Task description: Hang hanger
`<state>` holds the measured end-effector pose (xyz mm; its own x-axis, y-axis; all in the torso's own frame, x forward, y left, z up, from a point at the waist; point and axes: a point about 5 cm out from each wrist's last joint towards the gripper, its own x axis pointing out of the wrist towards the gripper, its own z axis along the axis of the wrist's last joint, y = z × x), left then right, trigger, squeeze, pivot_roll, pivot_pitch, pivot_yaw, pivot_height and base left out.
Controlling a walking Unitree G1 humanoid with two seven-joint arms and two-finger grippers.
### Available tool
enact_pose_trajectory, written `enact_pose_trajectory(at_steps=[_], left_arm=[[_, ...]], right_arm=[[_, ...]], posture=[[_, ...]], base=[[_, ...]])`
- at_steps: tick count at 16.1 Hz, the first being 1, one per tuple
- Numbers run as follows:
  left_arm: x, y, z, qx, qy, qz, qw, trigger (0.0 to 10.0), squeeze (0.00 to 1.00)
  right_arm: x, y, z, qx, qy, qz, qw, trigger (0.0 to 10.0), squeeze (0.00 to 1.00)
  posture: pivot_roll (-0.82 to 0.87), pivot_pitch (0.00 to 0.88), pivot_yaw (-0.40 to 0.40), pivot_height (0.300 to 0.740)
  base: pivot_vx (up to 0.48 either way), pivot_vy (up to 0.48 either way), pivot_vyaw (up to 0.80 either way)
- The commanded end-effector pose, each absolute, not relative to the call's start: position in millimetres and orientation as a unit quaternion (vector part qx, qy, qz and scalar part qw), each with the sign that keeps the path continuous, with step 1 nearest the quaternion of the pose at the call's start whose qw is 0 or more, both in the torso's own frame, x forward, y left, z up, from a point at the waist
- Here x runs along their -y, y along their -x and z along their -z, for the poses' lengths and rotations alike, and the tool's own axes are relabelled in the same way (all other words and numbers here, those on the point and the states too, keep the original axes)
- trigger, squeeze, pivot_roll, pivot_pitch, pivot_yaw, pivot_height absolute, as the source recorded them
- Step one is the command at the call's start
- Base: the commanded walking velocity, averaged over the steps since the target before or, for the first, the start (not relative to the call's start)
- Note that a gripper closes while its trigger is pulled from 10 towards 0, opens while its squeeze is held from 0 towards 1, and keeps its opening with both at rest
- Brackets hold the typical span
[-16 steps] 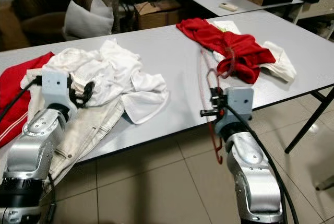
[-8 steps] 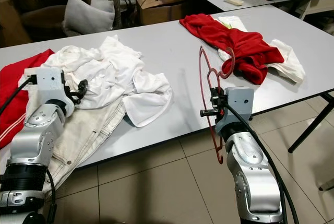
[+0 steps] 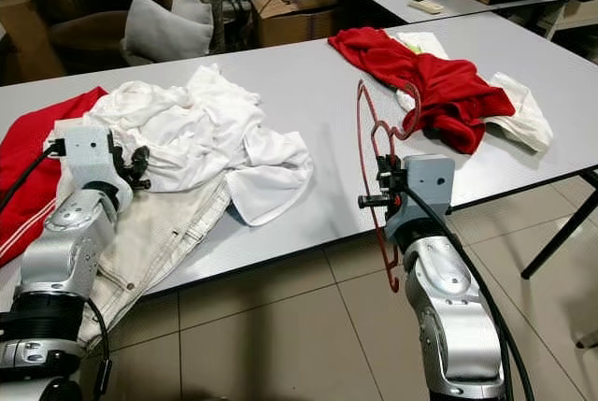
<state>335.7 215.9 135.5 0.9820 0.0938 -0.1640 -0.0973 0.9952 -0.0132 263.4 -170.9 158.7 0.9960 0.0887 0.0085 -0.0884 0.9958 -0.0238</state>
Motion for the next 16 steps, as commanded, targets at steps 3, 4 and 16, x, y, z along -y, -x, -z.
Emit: enact_pose_trajectory(at_steps=[3,4,16], left_arm=[[-204,-342,-137,-0.076,0.024,-0.009,0.997,0.0,0.00],[-203,-342,-136,-0.079,0.025,-0.007,0.997,0.0,0.00],[-217,-342,-131,-0.083,0.061,-0.048,0.994,0.0,0.00]], right_arm=[[170,-263,-157,0.006,0.016,-0.044,0.999,10.0,0.00],[170,-263,-157,0.006,0.016,-0.043,0.999,10.0,0.00],[171,-265,-156,0.009,0.026,-0.042,0.999,10.0,0.00]], posture=[[0.00,0.000,0.084,0.740],[0.00,0.000,0.084,0.740],[-0.01,0.000,0.082,0.740]], base=[[0.000,0.000,0.00],[0.000,0.000,0.00],[0.000,0.000,0.00]])
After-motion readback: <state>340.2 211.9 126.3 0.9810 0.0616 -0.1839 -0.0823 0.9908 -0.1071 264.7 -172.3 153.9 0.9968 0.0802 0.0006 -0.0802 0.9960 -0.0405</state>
